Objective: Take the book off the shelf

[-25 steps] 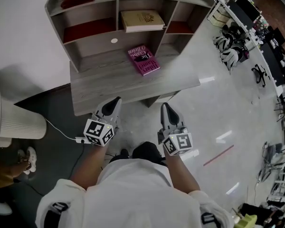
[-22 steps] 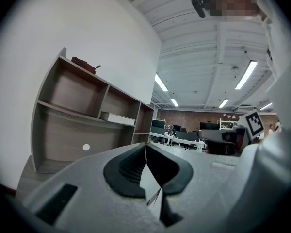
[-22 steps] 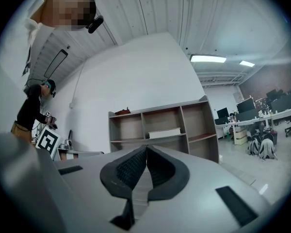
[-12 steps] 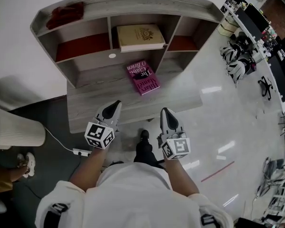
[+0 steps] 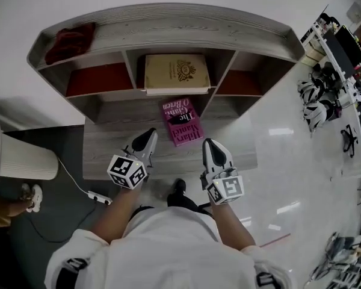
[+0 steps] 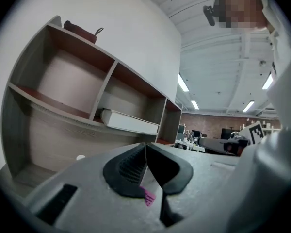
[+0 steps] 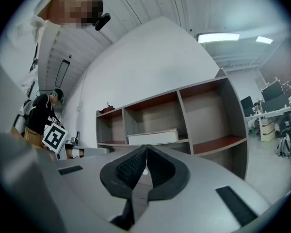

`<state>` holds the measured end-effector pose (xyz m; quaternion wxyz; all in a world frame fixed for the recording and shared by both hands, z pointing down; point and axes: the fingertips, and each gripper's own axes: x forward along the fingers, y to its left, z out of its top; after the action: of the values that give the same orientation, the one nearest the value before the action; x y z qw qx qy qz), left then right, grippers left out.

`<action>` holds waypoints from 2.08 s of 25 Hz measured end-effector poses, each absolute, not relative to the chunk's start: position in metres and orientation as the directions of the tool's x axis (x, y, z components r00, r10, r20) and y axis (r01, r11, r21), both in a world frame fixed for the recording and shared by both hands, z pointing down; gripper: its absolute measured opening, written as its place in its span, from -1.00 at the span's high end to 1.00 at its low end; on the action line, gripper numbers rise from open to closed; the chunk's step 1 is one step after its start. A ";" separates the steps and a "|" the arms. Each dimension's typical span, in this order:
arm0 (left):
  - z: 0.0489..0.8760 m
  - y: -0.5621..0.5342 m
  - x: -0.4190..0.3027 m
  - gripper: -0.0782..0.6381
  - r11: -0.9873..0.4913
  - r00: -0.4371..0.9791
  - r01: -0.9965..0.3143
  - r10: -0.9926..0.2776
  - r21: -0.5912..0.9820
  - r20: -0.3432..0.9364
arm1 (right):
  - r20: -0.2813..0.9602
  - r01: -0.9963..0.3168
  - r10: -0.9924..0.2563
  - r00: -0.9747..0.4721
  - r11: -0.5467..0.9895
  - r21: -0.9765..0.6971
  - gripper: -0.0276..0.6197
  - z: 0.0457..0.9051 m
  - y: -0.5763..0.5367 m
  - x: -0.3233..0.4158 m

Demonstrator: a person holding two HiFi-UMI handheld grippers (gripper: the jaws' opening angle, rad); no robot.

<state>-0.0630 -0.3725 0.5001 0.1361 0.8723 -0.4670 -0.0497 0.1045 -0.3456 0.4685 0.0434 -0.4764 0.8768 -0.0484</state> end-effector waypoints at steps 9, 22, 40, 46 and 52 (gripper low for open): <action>0.457 -0.417 -0.055 0.73 -0.474 0.481 -0.687 -0.865 0.551 -0.145 | -0.200 -0.501 -0.652 -0.732 0.713 -0.490 0.86 0.452 -0.402 0.091; 0.473 -0.466 -0.092 0.09 -0.360 0.157 -0.070 -0.925 0.930 -0.346 | -0.262 -0.054 -0.748 -0.609 0.369 -0.928 0.23 0.475 -0.487 0.083; 0.495 -0.511 -0.085 -0.16 -0.212 0.136 -0.024 -0.969 0.977 -0.207 | -0.139 -0.061 -0.845 -0.516 0.198 -0.978 0.06 0.489 -0.533 0.085; 0.495 -0.515 -0.085 -0.16 -0.206 0.134 0.005 -0.970 0.978 -0.205 | -0.133 -0.049 -0.853 -0.505 0.183 -0.982 0.06 0.489 -0.539 0.082; 0.489 -0.518 -0.083 -0.16 -0.198 0.145 0.027 -0.969 0.980 -0.199 | -0.125 -0.053 -0.860 -0.495 0.173 -0.983 0.06 0.487 -0.544 0.083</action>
<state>-0.0833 -0.5181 0.4888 0.4860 0.5799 -0.4063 -0.5124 0.0830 -0.5439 0.4871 0.3698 -0.3404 0.6708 -0.5453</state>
